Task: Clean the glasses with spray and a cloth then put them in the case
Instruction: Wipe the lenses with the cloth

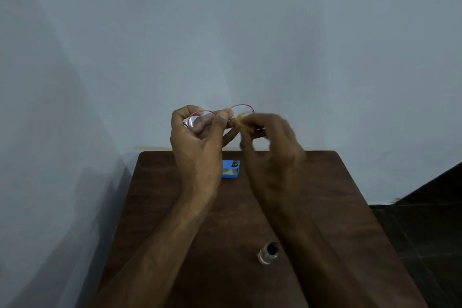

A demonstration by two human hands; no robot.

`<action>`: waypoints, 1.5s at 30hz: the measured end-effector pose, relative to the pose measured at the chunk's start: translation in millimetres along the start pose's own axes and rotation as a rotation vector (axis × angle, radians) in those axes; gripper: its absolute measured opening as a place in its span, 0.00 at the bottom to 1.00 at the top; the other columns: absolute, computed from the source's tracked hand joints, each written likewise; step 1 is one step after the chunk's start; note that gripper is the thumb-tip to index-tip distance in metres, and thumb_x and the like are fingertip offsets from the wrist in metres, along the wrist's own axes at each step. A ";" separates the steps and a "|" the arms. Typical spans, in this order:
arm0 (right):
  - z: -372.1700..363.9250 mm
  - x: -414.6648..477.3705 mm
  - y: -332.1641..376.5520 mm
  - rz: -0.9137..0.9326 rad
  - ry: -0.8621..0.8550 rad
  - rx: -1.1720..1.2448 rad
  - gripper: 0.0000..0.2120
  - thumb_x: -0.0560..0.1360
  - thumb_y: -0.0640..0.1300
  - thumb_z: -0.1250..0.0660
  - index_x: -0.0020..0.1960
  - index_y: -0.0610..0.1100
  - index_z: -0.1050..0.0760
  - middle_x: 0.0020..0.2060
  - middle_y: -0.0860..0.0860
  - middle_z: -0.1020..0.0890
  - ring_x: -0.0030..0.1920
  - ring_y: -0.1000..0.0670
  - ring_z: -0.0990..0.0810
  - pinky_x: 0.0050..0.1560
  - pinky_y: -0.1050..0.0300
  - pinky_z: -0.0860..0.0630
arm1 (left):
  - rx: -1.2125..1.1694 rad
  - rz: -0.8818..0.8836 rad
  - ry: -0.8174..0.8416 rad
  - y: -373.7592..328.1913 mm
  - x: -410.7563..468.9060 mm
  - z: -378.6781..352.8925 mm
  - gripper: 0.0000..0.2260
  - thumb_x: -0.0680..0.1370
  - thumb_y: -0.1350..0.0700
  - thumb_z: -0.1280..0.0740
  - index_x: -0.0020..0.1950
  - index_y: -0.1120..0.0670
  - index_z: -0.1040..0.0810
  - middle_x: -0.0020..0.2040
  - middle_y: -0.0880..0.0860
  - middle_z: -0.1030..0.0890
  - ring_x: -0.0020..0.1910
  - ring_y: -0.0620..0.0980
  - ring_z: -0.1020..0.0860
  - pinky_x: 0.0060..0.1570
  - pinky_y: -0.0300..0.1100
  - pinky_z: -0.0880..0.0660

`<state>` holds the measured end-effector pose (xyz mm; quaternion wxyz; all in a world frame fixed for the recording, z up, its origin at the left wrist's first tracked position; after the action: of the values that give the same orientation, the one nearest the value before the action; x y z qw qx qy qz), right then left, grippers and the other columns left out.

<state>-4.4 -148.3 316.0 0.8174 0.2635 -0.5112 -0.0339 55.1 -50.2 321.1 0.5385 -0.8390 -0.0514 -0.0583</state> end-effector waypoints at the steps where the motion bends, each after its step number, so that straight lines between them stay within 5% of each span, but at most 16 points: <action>1: 0.7 6.1 -6.2 -0.029 -0.065 -0.007 0.07 0.77 0.32 0.26 0.53 0.39 0.17 0.47 0.49 0.15 0.45 0.46 0.16 0.48 0.50 0.19 | -0.036 0.025 0.009 -1.0 -1.3 -1.3 0.15 0.78 0.63 0.25 0.59 0.60 0.27 0.47 0.60 0.14 0.48 0.59 0.12 0.49 0.56 0.14; 3: 1.5 20.0 -8.8 -0.041 -0.129 -0.037 0.06 0.77 0.32 0.27 0.53 0.40 0.17 0.47 0.49 0.15 0.45 0.47 0.17 0.48 0.53 0.20 | -0.086 0.069 0.016 -2.2 -3.7 -4.1 0.13 0.79 0.67 0.27 0.60 0.62 0.27 0.43 0.56 0.15 0.45 0.56 0.12 0.48 0.52 0.14; 7: -5.3 3.0 14.0 0.087 0.063 -0.095 0.06 0.77 0.32 0.26 0.52 0.40 0.16 0.46 0.50 0.15 0.46 0.48 0.18 0.49 0.58 0.24 | -0.097 0.118 0.005 -5.0 -0.8 -3.9 0.12 0.78 0.66 0.27 0.57 0.59 0.27 0.44 0.54 0.18 0.41 0.48 0.13 0.38 0.41 0.17; 10: -1.7 14.1 -0.3 0.037 -0.034 -0.127 0.05 0.77 0.34 0.25 0.51 0.42 0.16 0.44 0.51 0.14 0.44 0.48 0.17 0.45 0.56 0.22 | -0.104 0.127 0.020 -1.8 -1.3 -2.6 0.11 0.79 0.67 0.28 0.56 0.59 0.27 0.45 0.59 0.17 0.42 0.52 0.12 0.43 0.46 0.15; 13: -4.3 23.1 -3.2 -0.010 -0.063 -0.114 0.04 0.77 0.34 0.26 0.50 0.42 0.17 0.43 0.52 0.15 0.44 0.48 0.18 0.43 0.58 0.24 | -0.098 0.124 0.013 0.2 -3.1 -2.1 0.11 0.80 0.67 0.28 0.57 0.60 0.28 0.40 0.52 0.15 0.43 0.52 0.12 0.43 0.45 0.15; 16: -8.7 0.4 7.5 0.060 0.035 -0.091 0.05 0.76 0.33 0.24 0.49 0.41 0.17 0.44 0.51 0.15 0.44 0.49 0.18 0.46 0.57 0.22 | -0.102 0.143 -0.019 0.9 0.9 0.6 0.12 0.79 0.66 0.27 0.59 0.61 0.27 0.46 0.58 0.16 0.44 0.52 0.13 0.41 0.42 0.16; 20: -8.5 19.0 -11.0 -0.049 -0.087 -0.106 0.05 0.77 0.34 0.25 0.50 0.42 0.17 0.42 0.52 0.16 0.41 0.47 0.18 0.42 0.53 0.23 | -0.082 0.123 0.040 4.2 0.4 0.1 0.11 0.80 0.69 0.30 0.57 0.60 0.29 0.40 0.51 0.15 0.41 0.50 0.12 0.43 0.44 0.15; 25: -10.7 3.2 8.7 -0.015 0.034 -0.048 0.05 0.77 0.35 0.24 0.52 0.42 0.17 0.45 0.52 0.14 0.42 0.49 0.16 0.45 0.54 0.21 | -0.031 0.126 0.032 4.6 2.8 3.3 0.10 0.80 0.66 0.28 0.54 0.56 0.26 0.48 0.59 0.17 0.47 0.57 0.13 0.44 0.48 0.14; 28: -7.2 18.6 -9.8 -0.113 -0.061 -0.068 0.03 0.79 0.37 0.25 0.52 0.43 0.18 0.44 0.52 0.15 0.42 0.49 0.16 0.44 0.49 0.19 | -0.061 0.115 0.045 4.4 -0.9 -0.7 0.10 0.80 0.67 0.29 0.57 0.61 0.28 0.44 0.55 0.16 0.44 0.53 0.12 0.45 0.47 0.14; 33: -11.6 1.2 11.5 -0.049 0.091 0.015 0.05 0.78 0.36 0.24 0.52 0.42 0.18 0.45 0.51 0.14 0.43 0.48 0.15 0.43 0.47 0.18 | -0.039 0.111 0.024 2.1 5.2 1.8 0.10 0.80 0.65 0.27 0.57 0.59 0.26 0.45 0.52 0.17 0.44 0.50 0.13 0.44 0.47 0.15; 37: -6.1 21.4 -7.6 -0.121 -0.075 -0.058 0.03 0.79 0.37 0.26 0.51 0.42 0.19 0.44 0.52 0.15 0.43 0.50 0.16 0.44 0.48 0.18 | -0.103 0.097 0.039 -0.7 3.0 -0.3 0.11 0.81 0.69 0.30 0.60 0.64 0.28 0.44 0.57 0.15 0.42 0.52 0.12 0.45 0.47 0.14; 41: -9.4 7.6 16.5 -0.025 0.012 -0.031 0.06 0.77 0.34 0.24 0.52 0.41 0.18 0.45 0.51 0.15 0.42 0.47 0.17 0.44 0.51 0.20 | -0.039 0.080 0.031 -2.5 4.8 1.4 0.12 0.79 0.66 0.27 0.58 0.62 0.27 0.38 0.48 0.16 0.41 0.49 0.13 0.45 0.51 0.13; 45: -4.0 7.3 5.6 -0.082 -0.090 -0.069 0.05 0.78 0.34 0.25 0.51 0.42 0.18 0.43 0.51 0.16 0.42 0.47 0.17 0.45 0.54 0.20 | -0.084 0.076 0.039 -5.8 -0.2 1.0 0.10 0.80 0.68 0.29 0.55 0.59 0.29 0.43 0.61 0.16 0.43 0.54 0.13 0.46 0.51 0.14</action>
<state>1.3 -144.2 323.3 0.8000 0.2541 -0.5349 -0.0965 54.1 -46.9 325.9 0.5054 -0.8610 -0.0065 -0.0562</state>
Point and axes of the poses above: each hand's wrist, its own x-axis towards the middle knuckle, its own z-axis out of the back of the hand, y = z × x, the point moved 1 cm from there along x, towards the middle knuckle
